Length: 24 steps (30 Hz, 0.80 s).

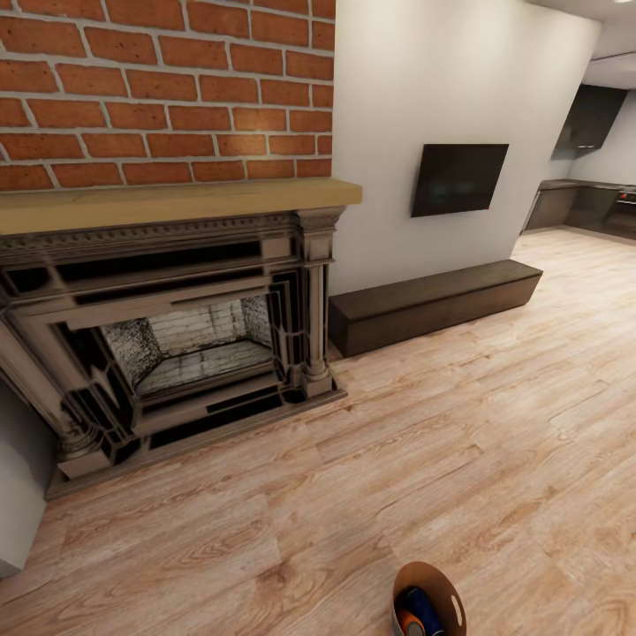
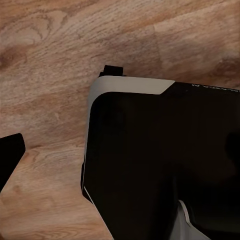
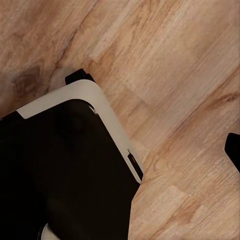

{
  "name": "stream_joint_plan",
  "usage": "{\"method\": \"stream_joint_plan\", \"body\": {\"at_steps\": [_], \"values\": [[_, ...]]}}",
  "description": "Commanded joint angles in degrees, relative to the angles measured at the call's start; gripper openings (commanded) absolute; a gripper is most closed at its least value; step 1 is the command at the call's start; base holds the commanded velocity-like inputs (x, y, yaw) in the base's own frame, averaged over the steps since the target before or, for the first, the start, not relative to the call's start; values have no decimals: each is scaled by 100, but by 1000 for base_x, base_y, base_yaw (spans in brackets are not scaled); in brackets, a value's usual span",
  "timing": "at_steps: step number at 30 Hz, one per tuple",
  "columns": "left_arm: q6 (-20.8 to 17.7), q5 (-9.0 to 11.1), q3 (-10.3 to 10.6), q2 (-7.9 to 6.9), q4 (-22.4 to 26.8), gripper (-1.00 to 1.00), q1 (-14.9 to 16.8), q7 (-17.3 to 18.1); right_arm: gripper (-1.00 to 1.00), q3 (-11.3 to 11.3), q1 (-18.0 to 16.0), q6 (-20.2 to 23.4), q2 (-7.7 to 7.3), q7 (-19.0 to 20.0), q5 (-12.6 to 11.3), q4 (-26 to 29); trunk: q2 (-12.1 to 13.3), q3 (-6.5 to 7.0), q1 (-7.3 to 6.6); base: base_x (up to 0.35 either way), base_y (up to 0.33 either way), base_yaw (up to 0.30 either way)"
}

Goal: Put the three can of soda from the living room inside the tash can in the kitchen.

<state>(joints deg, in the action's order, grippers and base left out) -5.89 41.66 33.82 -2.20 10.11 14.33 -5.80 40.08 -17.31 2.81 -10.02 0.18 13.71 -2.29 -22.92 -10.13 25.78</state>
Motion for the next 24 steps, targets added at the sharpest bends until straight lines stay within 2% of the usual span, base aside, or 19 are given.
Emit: {"method": "stream_joint_plan", "body": {"at_steps": [1, 24], "values": [[0, 0, -1, 0, 0, 100, 0, 0, 100, 0, 0, 0, 0, 0, 0, 0, 0, 0, 0, 0, 0, 0], [0, 0, 0, 0, 0, 100, 0, 0, 100, 0, 0, 0, 0, 0, 0, 0, 0, 0, 0, 0, 0, 0]]}}
